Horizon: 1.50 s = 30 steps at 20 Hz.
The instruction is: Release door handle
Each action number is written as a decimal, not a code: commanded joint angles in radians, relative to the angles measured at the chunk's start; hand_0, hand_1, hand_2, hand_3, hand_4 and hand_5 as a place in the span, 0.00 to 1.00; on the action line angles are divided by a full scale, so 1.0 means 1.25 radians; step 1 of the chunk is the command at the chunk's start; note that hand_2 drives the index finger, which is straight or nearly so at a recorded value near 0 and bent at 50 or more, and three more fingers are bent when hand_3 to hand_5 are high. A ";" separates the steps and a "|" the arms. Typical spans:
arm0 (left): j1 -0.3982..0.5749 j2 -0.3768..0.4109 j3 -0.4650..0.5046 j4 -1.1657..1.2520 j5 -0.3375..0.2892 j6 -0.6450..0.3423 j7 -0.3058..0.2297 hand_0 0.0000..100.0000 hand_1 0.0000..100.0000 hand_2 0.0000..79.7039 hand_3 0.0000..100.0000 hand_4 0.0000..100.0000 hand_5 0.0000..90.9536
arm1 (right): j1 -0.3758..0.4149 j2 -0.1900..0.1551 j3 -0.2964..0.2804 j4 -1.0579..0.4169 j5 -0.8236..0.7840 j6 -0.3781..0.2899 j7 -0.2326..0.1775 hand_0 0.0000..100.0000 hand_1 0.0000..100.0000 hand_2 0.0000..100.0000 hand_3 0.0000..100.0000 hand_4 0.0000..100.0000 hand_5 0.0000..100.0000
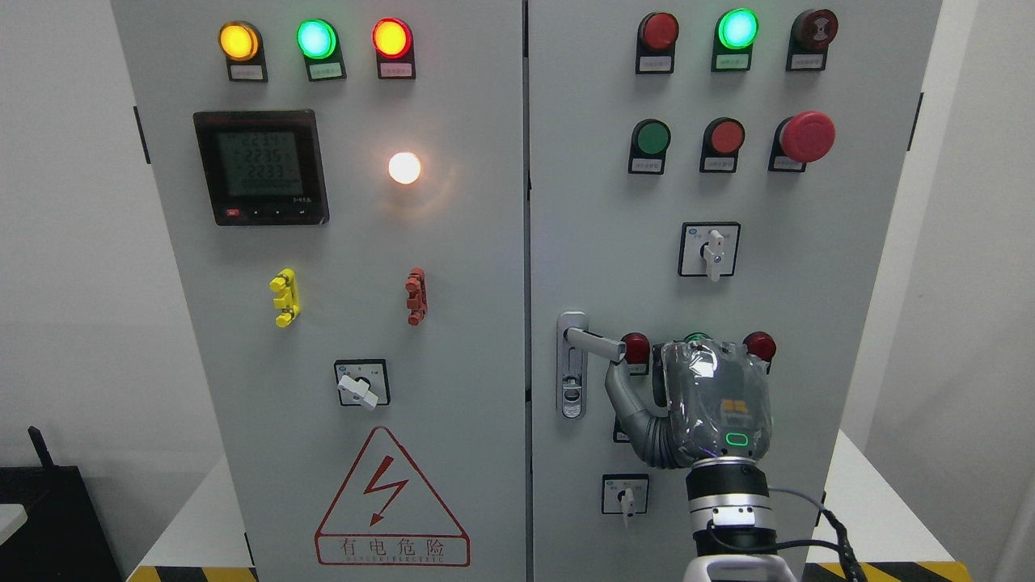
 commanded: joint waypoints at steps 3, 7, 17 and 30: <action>-0.020 0.000 0.014 0.000 0.000 0.000 0.000 0.12 0.39 0.00 0.00 0.00 0.00 | 0.005 0.000 0.000 -0.001 -0.001 -0.002 -0.001 0.55 0.13 0.98 1.00 0.90 1.00; -0.020 0.000 0.014 0.000 0.000 0.000 0.000 0.12 0.39 0.00 0.00 0.00 0.00 | 0.010 0.001 0.004 -0.002 -0.001 -0.003 -0.001 0.55 0.13 0.98 1.00 0.90 1.00; -0.021 0.001 0.014 0.000 0.000 0.000 0.000 0.12 0.39 0.00 0.00 0.00 0.00 | 0.054 0.001 0.016 -0.047 0.000 -0.011 -0.006 0.55 0.13 0.97 1.00 0.90 1.00; -0.020 0.000 0.014 0.000 0.000 0.000 0.000 0.12 0.39 0.00 0.00 0.00 0.00 | 0.263 -0.052 -0.059 -0.234 -0.046 -0.107 -0.170 0.55 0.15 0.33 0.52 0.43 0.42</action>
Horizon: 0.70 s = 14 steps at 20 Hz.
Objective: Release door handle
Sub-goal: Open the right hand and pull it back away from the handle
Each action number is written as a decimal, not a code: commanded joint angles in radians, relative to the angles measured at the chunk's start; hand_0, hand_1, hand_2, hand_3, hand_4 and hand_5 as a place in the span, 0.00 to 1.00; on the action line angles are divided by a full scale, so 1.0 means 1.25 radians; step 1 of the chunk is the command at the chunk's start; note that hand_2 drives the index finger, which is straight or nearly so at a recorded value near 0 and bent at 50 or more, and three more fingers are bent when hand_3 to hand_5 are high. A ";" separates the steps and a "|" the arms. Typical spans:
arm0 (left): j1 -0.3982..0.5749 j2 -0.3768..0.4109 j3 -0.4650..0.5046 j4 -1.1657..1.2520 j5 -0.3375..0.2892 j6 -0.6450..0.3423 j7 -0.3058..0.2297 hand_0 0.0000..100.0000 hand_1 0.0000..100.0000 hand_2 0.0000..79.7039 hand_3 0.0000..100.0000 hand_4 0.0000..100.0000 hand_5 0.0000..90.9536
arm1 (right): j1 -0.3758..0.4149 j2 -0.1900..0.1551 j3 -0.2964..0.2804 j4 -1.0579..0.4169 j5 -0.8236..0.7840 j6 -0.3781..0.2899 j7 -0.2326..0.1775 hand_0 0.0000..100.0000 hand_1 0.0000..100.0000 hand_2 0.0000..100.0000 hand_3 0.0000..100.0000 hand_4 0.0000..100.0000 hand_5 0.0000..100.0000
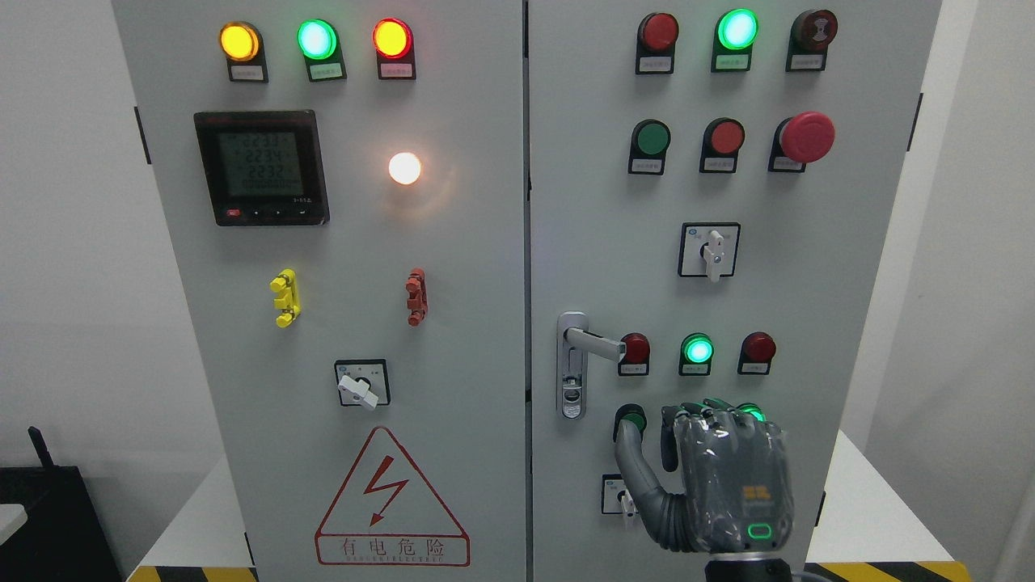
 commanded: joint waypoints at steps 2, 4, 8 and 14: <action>-0.020 0.001 0.014 0.000 0.000 0.000 0.000 0.12 0.39 0.00 0.00 0.00 0.00 | 0.034 -0.032 -0.064 -0.101 -0.047 -0.006 -0.012 0.54 0.15 0.17 0.28 0.20 0.14; -0.021 0.001 0.014 0.000 0.000 0.000 0.000 0.12 0.39 0.00 0.00 0.00 0.00 | 0.013 -0.032 -0.069 -0.098 -0.048 -0.006 -0.007 0.52 0.13 0.07 0.14 0.07 0.00; -0.020 0.001 0.014 0.000 0.000 0.000 0.000 0.12 0.39 0.00 0.00 0.00 0.00 | -0.026 -0.033 -0.077 -0.097 -0.070 -0.006 0.017 0.47 0.08 0.00 0.00 0.00 0.00; -0.021 0.001 0.014 0.000 0.000 0.000 0.000 0.12 0.39 0.00 0.00 0.00 0.00 | -0.038 -0.080 -0.085 -0.096 -0.122 -0.023 0.025 0.44 0.05 0.00 0.00 0.00 0.00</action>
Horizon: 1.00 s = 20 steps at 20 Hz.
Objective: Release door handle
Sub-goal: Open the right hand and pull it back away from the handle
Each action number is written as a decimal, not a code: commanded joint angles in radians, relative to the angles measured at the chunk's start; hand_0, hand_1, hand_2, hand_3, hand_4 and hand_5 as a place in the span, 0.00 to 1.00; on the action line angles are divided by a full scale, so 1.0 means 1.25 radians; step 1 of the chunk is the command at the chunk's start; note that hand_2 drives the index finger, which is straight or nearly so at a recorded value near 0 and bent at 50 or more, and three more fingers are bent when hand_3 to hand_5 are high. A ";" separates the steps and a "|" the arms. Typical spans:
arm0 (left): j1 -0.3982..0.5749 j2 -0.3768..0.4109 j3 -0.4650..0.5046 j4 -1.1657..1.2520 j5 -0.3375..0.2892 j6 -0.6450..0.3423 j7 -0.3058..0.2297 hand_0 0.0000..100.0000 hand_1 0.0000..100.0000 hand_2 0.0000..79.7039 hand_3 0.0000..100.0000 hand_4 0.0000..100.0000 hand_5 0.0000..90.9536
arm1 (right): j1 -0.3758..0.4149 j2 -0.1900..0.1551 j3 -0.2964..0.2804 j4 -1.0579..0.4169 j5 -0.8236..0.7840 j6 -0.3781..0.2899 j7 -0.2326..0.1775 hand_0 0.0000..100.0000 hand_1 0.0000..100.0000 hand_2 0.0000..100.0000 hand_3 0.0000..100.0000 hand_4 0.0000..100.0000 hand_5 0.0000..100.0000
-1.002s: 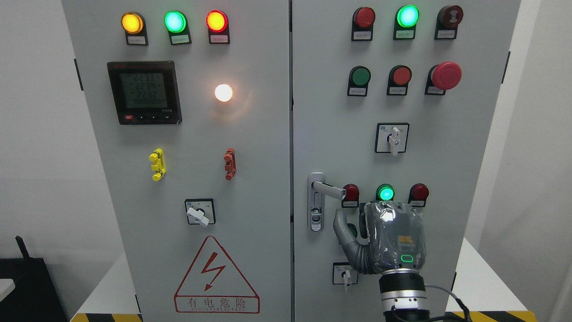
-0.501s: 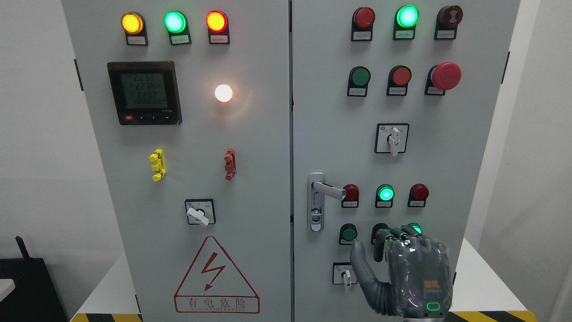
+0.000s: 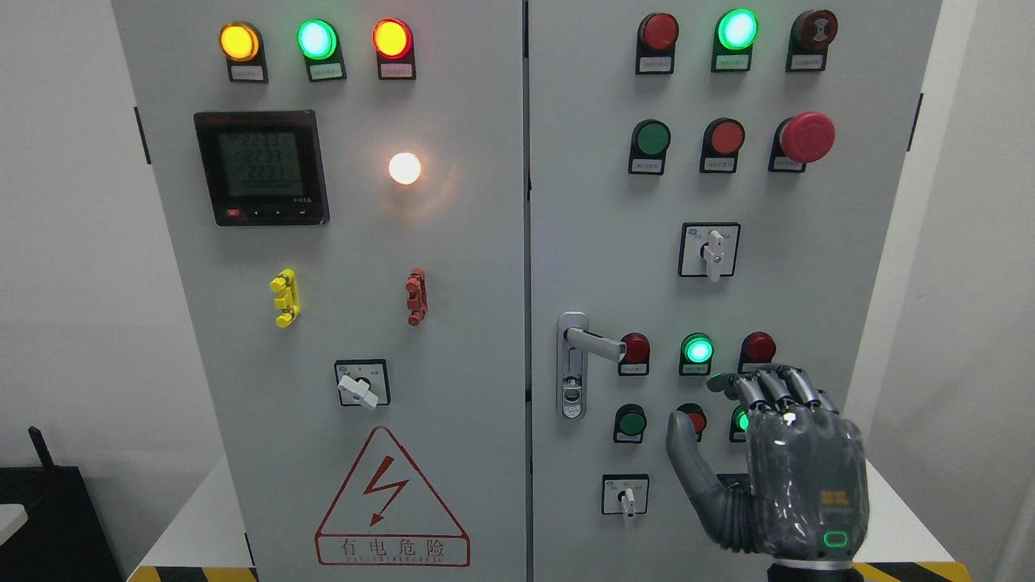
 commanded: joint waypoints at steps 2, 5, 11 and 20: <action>-0.021 0.001 0.014 0.000 0.000 0.000 0.000 0.12 0.39 0.00 0.00 0.00 0.00 | -0.015 -0.047 -0.028 -0.027 -0.044 -0.006 0.005 0.43 0.06 0.00 0.00 0.00 0.00; -0.021 0.001 0.014 0.000 0.000 0.000 0.000 0.12 0.39 0.00 0.00 0.00 0.00 | -0.015 -0.047 -0.027 -0.027 -0.044 -0.007 0.005 0.42 0.06 0.00 0.00 0.00 0.00; -0.021 0.001 0.014 0.000 0.000 0.000 0.000 0.12 0.39 0.00 0.00 0.00 0.00 | -0.013 -0.045 -0.021 -0.028 -0.045 -0.009 0.005 0.41 0.07 0.00 0.00 0.00 0.00; -0.021 0.001 0.014 0.000 0.000 0.000 0.000 0.12 0.39 0.00 0.00 0.00 0.00 | -0.010 -0.040 -0.015 -0.025 -0.045 -0.013 0.006 0.40 0.07 0.00 0.01 0.00 0.00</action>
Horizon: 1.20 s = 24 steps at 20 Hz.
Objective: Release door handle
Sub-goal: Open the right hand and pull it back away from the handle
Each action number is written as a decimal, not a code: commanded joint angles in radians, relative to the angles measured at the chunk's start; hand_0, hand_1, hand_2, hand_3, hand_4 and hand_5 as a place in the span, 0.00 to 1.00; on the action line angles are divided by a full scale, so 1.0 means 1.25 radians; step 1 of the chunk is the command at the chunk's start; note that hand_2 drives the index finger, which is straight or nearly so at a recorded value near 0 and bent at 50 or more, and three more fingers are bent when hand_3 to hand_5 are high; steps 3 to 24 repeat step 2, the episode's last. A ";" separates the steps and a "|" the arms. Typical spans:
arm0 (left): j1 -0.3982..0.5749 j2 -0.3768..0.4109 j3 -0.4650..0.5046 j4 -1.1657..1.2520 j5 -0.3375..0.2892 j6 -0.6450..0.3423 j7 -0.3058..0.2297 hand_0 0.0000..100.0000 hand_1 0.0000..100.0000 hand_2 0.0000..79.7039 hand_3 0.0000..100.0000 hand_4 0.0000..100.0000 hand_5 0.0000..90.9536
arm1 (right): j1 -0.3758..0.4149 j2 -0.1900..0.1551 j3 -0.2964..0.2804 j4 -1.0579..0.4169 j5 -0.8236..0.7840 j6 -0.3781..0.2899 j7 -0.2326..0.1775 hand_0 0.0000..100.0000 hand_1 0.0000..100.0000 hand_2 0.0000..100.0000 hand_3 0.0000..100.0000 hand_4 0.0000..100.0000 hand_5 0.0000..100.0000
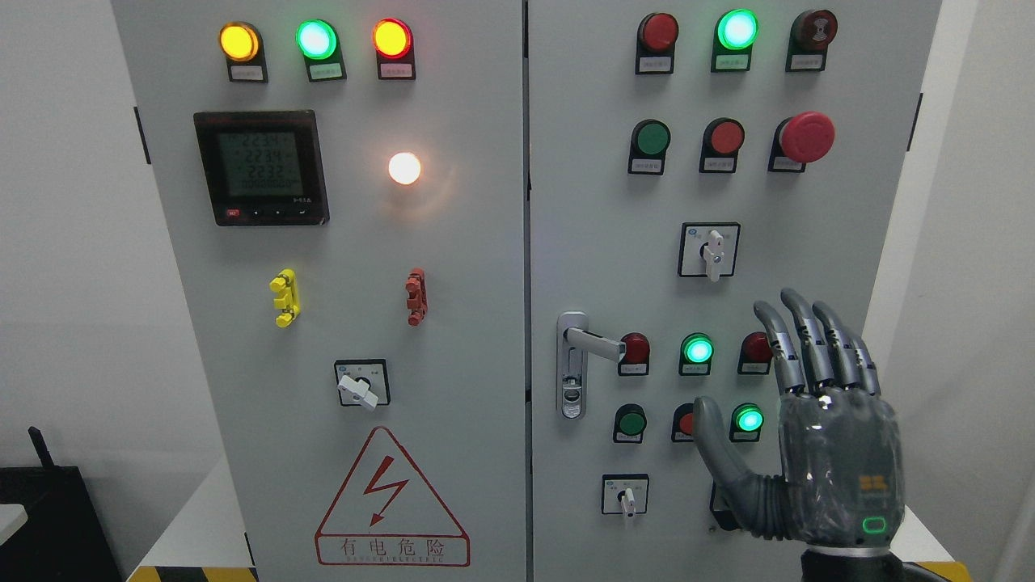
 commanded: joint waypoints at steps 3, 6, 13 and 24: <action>-0.021 0.000 0.013 0.000 0.000 0.000 0.000 0.12 0.39 0.00 0.00 0.00 0.00 | 0.002 0.008 0.001 -0.002 -0.004 0.000 0.001 0.40 0.07 0.00 0.01 0.00 0.00; -0.021 0.000 0.013 0.000 0.000 0.000 0.000 0.12 0.39 0.00 0.00 0.00 0.00 | 0.002 0.008 0.001 -0.002 -0.004 0.000 0.001 0.40 0.07 0.00 0.01 0.00 0.00; -0.021 0.000 0.013 0.000 0.000 0.000 0.000 0.12 0.39 0.00 0.00 0.00 0.00 | 0.002 0.008 0.001 -0.002 -0.004 0.000 0.001 0.40 0.07 0.00 0.01 0.00 0.00; -0.021 0.000 0.013 0.000 0.000 0.000 0.000 0.12 0.39 0.00 0.00 0.00 0.00 | 0.002 0.008 0.001 -0.002 -0.004 0.000 0.001 0.40 0.07 0.00 0.01 0.00 0.00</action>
